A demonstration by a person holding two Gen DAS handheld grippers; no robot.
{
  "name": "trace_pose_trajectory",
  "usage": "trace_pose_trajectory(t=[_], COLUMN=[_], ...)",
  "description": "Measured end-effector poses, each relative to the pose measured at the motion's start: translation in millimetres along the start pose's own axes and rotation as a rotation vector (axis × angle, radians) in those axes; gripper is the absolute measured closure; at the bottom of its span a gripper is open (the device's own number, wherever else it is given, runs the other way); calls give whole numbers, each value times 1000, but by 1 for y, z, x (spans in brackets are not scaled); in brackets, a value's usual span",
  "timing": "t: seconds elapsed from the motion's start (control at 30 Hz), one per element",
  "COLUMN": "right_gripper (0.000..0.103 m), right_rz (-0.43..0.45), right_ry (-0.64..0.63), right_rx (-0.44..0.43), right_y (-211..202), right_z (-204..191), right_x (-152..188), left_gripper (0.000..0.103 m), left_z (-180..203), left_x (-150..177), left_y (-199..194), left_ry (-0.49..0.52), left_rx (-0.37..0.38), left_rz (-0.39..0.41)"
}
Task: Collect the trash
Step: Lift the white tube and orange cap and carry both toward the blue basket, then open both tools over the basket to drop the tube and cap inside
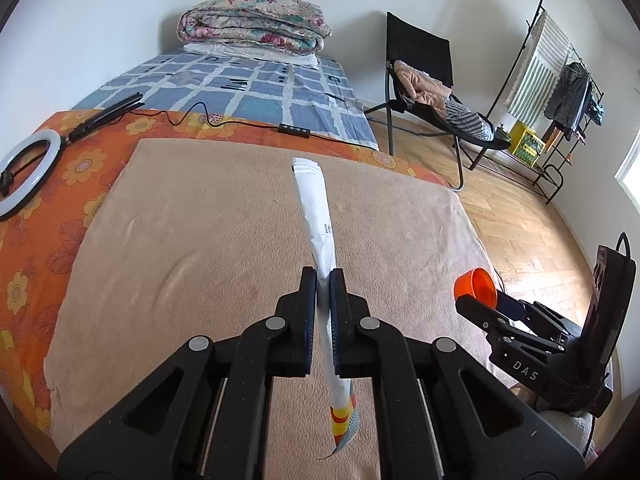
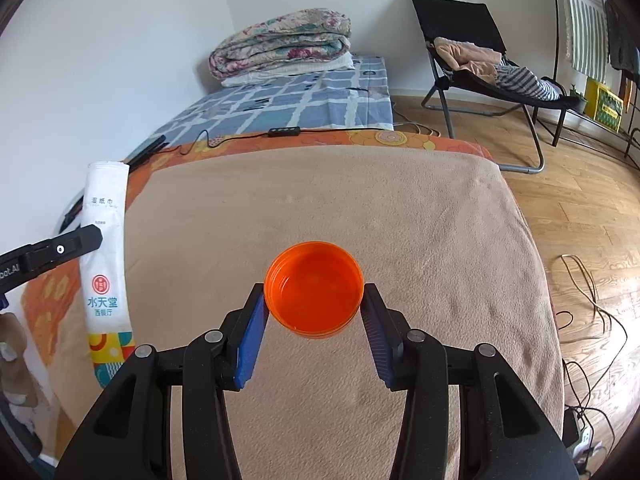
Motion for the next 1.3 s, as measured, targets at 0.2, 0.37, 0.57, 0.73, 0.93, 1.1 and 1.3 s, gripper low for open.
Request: trace_pose_trajectory(t=[0.2, 0.37, 0.57, 0.73, 0.93, 1.1, 1.3], right_gripper=[58, 58, 58, 58, 58, 58, 58], right_rz=[1, -5, -21, -49, -94, -131, -185], right_ry=[-35, -55, -87, -106, -123, -143, -177], right_rx=[-35, -62, -84, -96, -113, -131, -156], right_y=[-23, -43, -65, -78, -85, -86, -81], right_z=[-30, -51, -75, -89, -101, -112, -127], right_x=[16, 34, 59, 85, 118, 142, 169], left_gripper=[98, 98, 98, 98, 98, 98, 98], left_z=[-7, -14, -22, -27, -38, -51, -64], left_x=[18, 34, 63, 92, 124, 150, 176], left_y=[-38, -65, -84, -93, -95, -92, -94], left_ry=[46, 66, 81, 105, 103, 95, 89], left_rx=[2, 2, 11, 12, 7, -8, -27], left_rz=[28, 47, 28, 1, -34, -65, -84])
Point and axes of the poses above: each gripper's, at about its wrist camera, not at the fingertips, and y roughly the way its jaws point, z to its right, x to its underside, the point moved 2 cm from there along y, roughly the way its jaws point, and after that the axes turned 13 degrees about -x, right-handed, at the moved point
